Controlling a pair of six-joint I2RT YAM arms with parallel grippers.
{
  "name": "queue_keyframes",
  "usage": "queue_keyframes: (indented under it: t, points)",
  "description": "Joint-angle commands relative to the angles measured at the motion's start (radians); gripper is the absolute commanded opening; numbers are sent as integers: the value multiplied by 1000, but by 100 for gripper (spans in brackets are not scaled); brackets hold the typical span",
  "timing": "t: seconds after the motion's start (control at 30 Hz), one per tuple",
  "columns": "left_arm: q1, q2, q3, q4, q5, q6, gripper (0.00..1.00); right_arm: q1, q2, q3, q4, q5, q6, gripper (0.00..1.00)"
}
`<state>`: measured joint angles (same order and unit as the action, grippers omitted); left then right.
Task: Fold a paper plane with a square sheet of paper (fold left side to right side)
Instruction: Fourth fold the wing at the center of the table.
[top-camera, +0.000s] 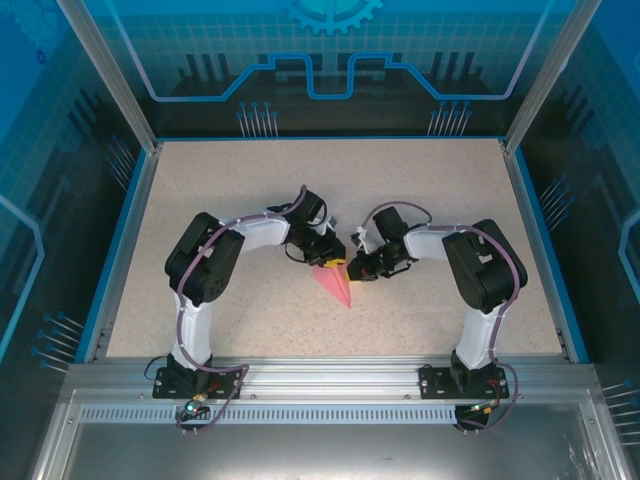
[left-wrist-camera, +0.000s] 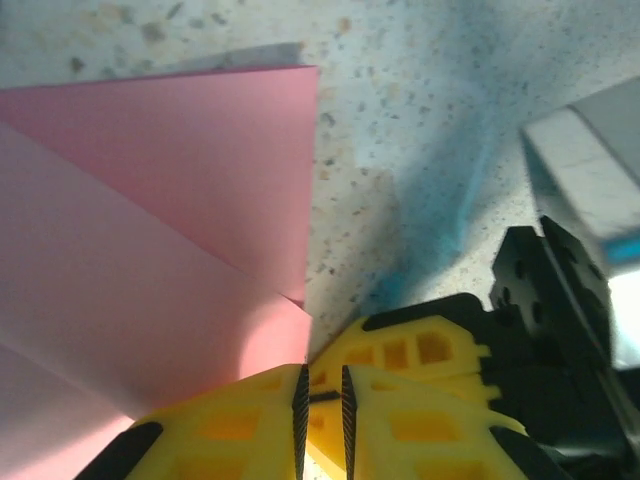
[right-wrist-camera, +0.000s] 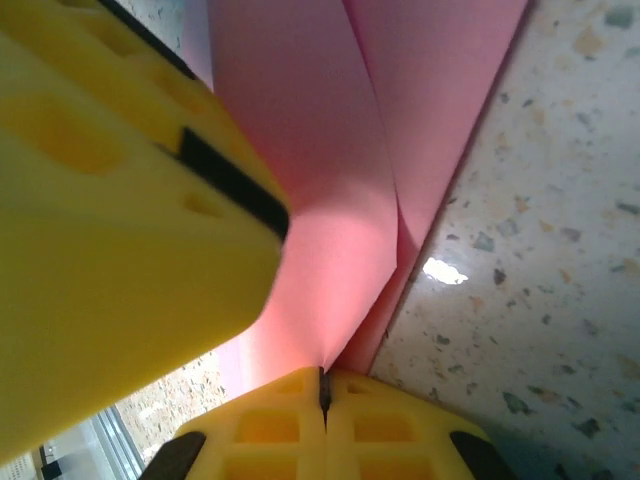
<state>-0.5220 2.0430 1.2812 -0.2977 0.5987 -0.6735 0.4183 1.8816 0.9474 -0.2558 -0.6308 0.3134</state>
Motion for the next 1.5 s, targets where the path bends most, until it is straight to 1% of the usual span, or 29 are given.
queue_keyframes:
  t: [0.0,0.43,0.57,0.67,0.77,0.9,0.93,1.0,1.1,1.17,1.3,1.47]
  points:
    - [0,16,11,-28,-12,27,19,20,41,-4,-61,68,-23,2]
    - [2,58,-33,-21,-53,37,19,20,35,-1,-73,76,-33,2]
    - [1,59,-58,-16,-61,35,19,19,24,1,-51,56,-16,4]
    - [1,56,-78,-17,-67,35,19,16,-15,6,-36,43,6,10]
    - [1,51,-94,-15,-76,36,19,2,-74,4,-34,36,25,19]
    - [2,47,-109,-11,-77,35,18,-4,-147,-6,-77,13,25,32]
    - [1,45,-112,-9,-76,33,18,-4,-160,-11,-90,-2,21,33]
    - [1,42,-114,-8,-79,35,18,0,-187,-36,-93,-43,33,32]
    - [1,39,-113,-10,-79,37,18,26,-200,-62,-47,-109,87,25]
    - [1,38,-113,-11,-79,37,18,52,-190,-92,-29,-126,117,20]
    - [2,39,-116,-8,-78,35,18,100,-154,-85,26,-121,163,18]
    - [1,39,-117,-8,-77,36,18,121,-103,-73,-2,-77,157,18]
